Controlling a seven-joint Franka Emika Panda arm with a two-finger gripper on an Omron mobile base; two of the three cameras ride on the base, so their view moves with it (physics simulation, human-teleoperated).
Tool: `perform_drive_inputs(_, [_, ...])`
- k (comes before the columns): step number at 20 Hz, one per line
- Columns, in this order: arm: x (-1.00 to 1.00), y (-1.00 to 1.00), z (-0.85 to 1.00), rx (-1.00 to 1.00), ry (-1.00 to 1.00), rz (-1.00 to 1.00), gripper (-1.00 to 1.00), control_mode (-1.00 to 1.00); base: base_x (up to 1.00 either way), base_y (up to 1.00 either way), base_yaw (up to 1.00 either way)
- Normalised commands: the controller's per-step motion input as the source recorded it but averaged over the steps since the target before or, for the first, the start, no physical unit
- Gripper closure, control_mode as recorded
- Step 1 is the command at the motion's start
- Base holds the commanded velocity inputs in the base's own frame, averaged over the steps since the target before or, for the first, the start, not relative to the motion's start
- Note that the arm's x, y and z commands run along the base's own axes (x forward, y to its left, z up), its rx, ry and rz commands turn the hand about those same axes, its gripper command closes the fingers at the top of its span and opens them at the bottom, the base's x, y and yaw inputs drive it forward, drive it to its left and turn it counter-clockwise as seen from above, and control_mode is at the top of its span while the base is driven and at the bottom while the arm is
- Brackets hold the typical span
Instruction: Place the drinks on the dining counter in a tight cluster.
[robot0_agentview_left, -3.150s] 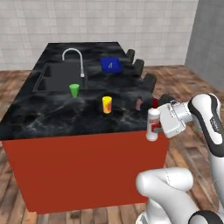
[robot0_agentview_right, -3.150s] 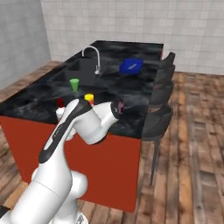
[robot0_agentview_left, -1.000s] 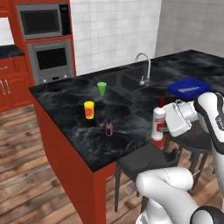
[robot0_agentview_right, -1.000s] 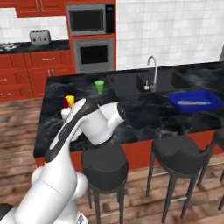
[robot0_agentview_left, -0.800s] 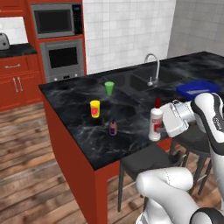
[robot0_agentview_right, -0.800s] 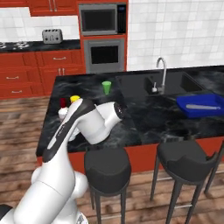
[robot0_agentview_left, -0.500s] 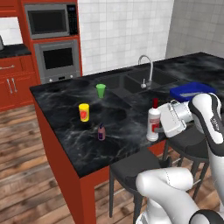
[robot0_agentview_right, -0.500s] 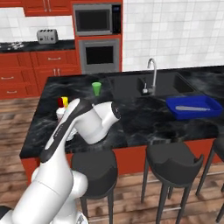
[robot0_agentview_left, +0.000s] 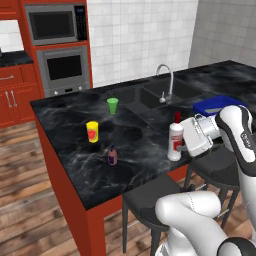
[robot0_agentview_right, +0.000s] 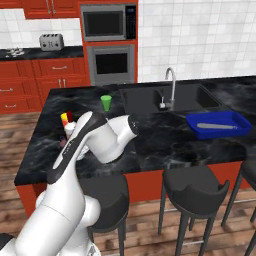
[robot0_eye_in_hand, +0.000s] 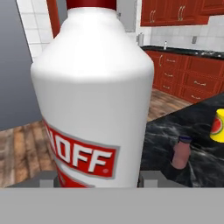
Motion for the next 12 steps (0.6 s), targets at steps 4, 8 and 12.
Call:
perform_drive_inputs(4, [0.00,0.00,0.00,0.00,0.00,0.00,1.00,1.00,0.00,0.00,0.00])
perform_drive_inputs(8, [0.00,0.00,0.00,0.00,0.00,0.00,1.00,1.00,0.00,0.00,0.00])
perform_drive_inputs(12, [0.37,-0.01,0.00,0.00,0.02,0.02,1.00,-1.00,0.00,0.00,0.00])
